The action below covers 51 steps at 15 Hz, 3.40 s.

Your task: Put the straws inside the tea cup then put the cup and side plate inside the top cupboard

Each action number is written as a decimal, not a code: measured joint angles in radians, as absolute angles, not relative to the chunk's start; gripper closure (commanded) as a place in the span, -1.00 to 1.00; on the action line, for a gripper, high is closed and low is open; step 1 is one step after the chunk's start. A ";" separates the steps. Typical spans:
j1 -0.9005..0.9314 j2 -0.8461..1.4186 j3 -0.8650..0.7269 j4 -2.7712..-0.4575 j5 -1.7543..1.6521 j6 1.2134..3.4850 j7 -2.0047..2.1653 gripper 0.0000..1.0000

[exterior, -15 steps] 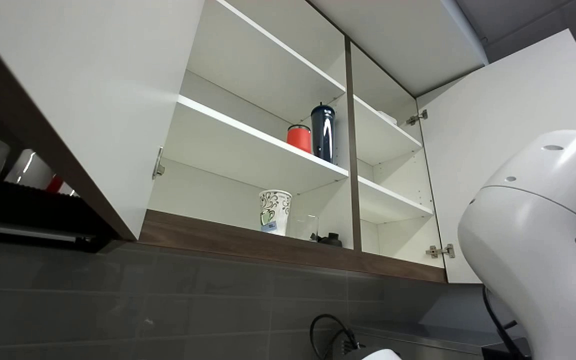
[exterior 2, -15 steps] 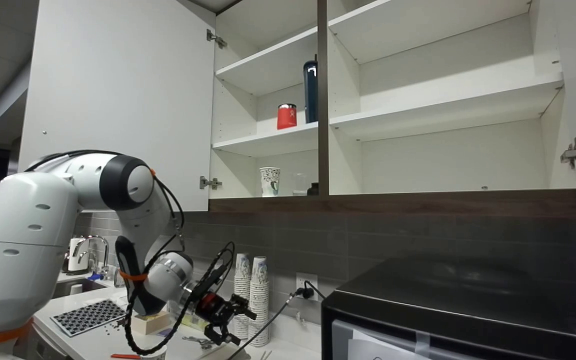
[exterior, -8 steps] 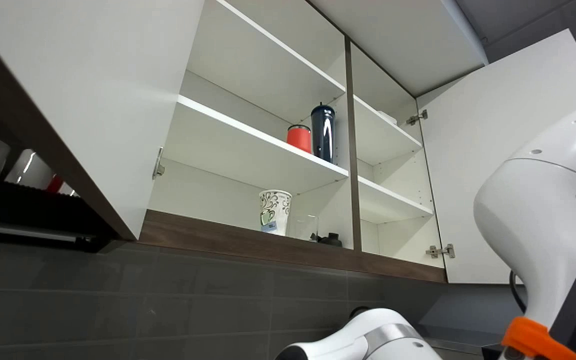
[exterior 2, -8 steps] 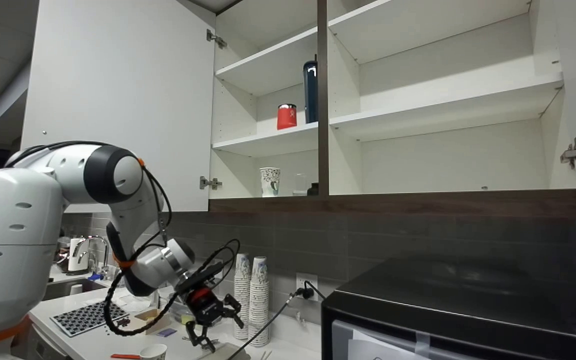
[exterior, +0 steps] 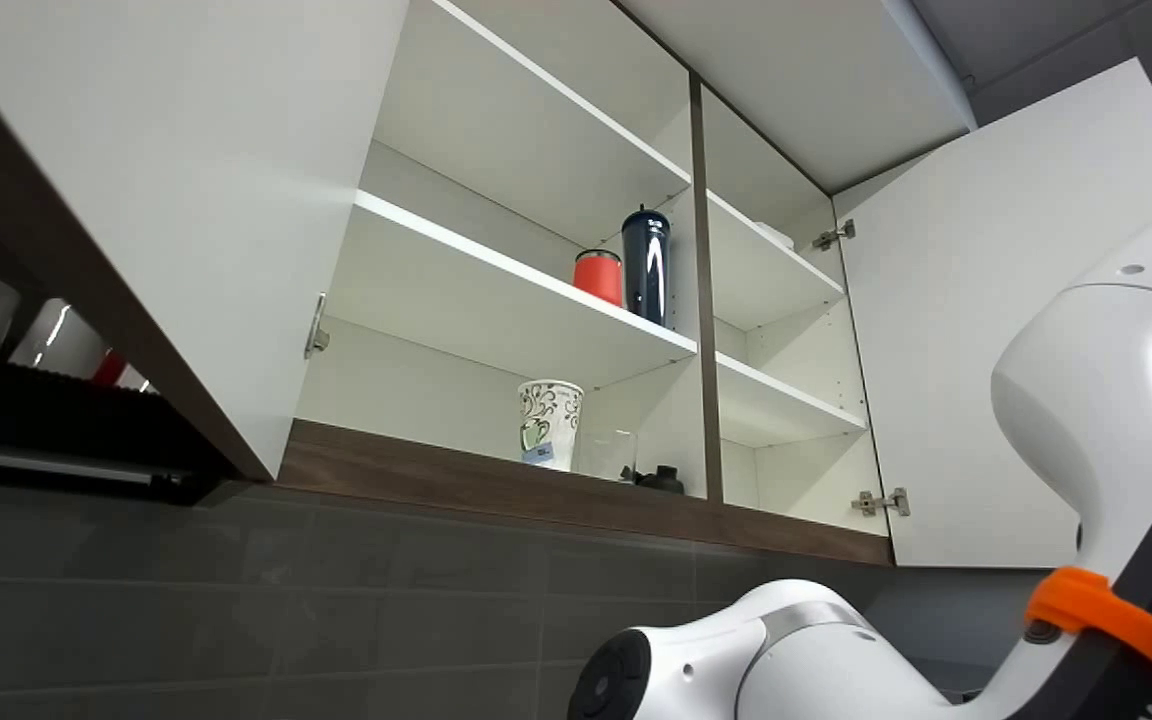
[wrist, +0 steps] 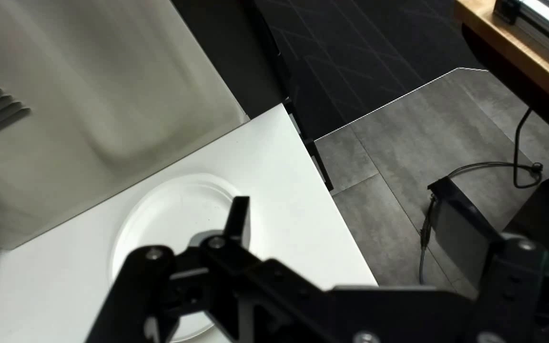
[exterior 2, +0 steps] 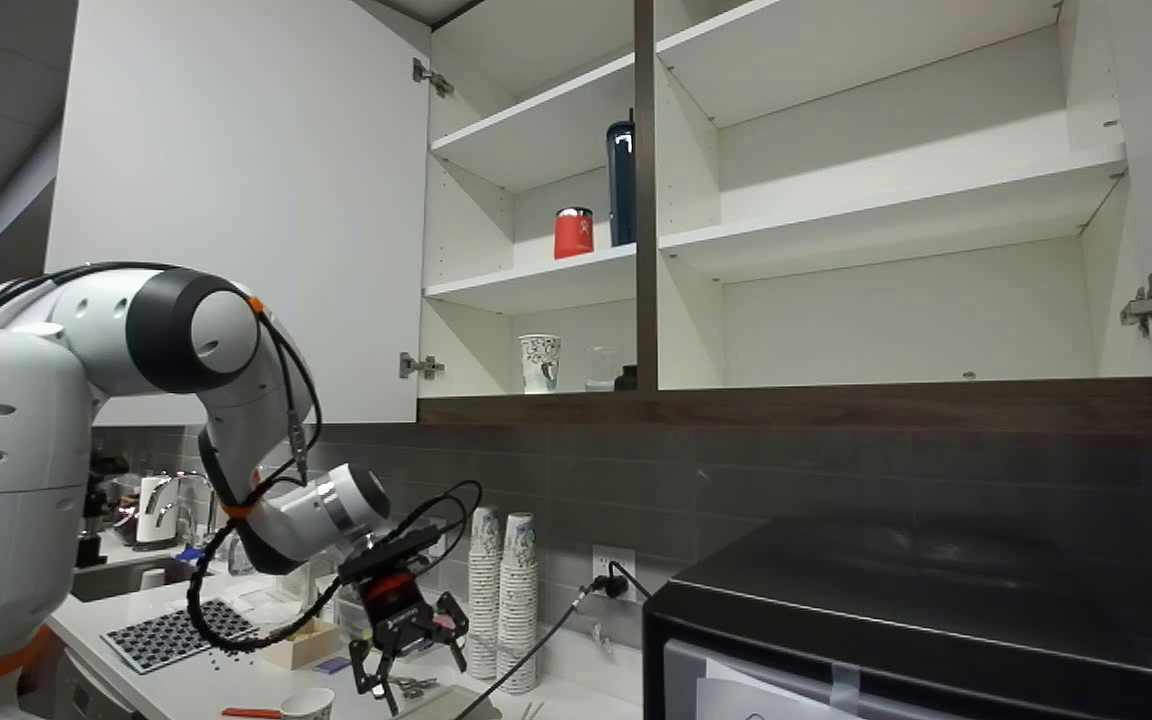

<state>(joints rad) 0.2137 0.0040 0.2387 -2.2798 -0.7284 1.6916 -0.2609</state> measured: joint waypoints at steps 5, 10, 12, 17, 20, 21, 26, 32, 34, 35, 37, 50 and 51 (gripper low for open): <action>0.208 0.009 0.220 -2.278 -0.676 1.712 -0.233 -1.00; 0.155 0.017 0.153 -2.346 -0.512 1.954 -0.231 -1.00; 0.133 0.020 0.130 -2.396 -0.452 2.080 -0.227 -1.00; 0.088 0.035 0.089 -2.508 -0.327 2.357 -0.227 -1.00; 0.090 0.034 0.091 -2.501 -0.327 2.356 -0.227 -1.00; 0.091 0.034 0.091 -2.499 -0.327 2.356 -0.227 -1.00; 0.084 0.038 0.087 -2.480 -0.253 2.356 -0.229 -1.00; 0.028 0.125 0.064 -2.412 0.070 2.388 -0.325 -1.00; 0.006 0.160 0.064 -2.408 0.152 2.444 -0.362 -1.00; -0.004 0.177 0.064 -2.408 0.183 2.479 -0.380 -1.00; -0.021 0.209 0.066 -2.408 0.230 2.547 -0.413 -1.00; -0.228 0.315 0.197 -2.406 0.639 2.732 -0.692 -1.00; -0.236 0.322 0.201 -2.404 0.666 2.747 -0.708 -1.00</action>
<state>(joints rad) -0.2362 0.3221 0.2006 -2.4045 0.6661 2.7471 -0.7077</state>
